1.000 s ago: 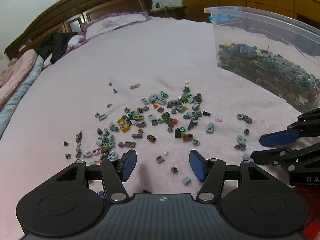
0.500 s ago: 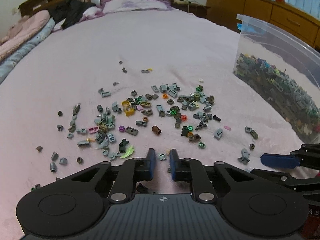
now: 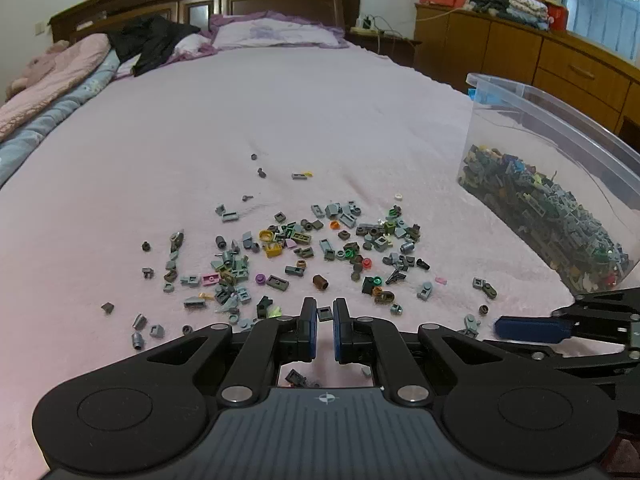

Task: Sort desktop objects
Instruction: 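Close the left tool on a grey brick while the right tool grasps another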

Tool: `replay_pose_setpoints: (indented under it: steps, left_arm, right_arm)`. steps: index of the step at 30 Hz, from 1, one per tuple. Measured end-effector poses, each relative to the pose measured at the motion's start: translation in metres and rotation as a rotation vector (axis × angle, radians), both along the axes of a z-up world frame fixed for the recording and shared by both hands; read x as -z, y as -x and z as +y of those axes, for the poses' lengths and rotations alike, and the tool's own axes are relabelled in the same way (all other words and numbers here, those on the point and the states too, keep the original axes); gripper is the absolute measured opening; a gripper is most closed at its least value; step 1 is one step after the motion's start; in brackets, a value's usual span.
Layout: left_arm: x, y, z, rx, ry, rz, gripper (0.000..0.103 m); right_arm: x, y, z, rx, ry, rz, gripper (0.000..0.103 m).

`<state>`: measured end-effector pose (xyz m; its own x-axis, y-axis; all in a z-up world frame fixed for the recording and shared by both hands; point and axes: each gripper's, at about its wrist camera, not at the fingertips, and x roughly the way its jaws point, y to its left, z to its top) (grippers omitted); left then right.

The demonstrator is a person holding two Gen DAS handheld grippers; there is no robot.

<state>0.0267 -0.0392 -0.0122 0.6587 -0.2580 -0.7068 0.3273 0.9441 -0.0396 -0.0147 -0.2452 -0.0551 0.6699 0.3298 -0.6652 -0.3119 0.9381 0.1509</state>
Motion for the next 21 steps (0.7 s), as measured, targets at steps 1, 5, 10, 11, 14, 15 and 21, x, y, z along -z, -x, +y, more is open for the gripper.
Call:
replay_pose_setpoints:
  steps: [1, 5, 10, 11, 14, 15, 21]
  left_arm:
    - [0.0, 0.0, 0.0, 0.001, -0.002, 0.002, 0.01]
    - [0.001, 0.003, -0.002, 0.008, -0.01, 0.004, 0.01]
    - [-0.001, 0.006, -0.001, 0.016, -0.012, -0.003, 0.01]
    - [-0.001, 0.006, -0.001, 0.016, -0.011, -0.002, 0.01]
    - [0.001, 0.008, -0.001, 0.021, -0.012, 0.003, 0.01]
    - [0.001, 0.008, -0.001, 0.023, -0.012, 0.003, 0.01]
    - [-0.001, 0.011, -0.002, 0.03, -0.009, -0.003, 0.01]
  right_arm:
    - [0.0, -0.001, 0.002, -0.009, 0.004, 0.0, 0.024]
    - [0.002, -0.007, 0.006, -0.03, 0.012, 0.02, 0.024]
    - [-0.007, 0.002, 0.01, -0.078, 0.007, 0.025, 0.024]
    - [-0.007, 0.003, 0.01, -0.087, 0.009, 0.029, 0.024]
    - [-0.006, 0.002, 0.013, -0.097, 0.011, 0.038, 0.024]
    - [-0.005, 0.001, 0.014, -0.099, 0.013, 0.039, 0.024]
    - [0.003, -0.003, 0.015, -0.086, 0.019, 0.063, 0.008]
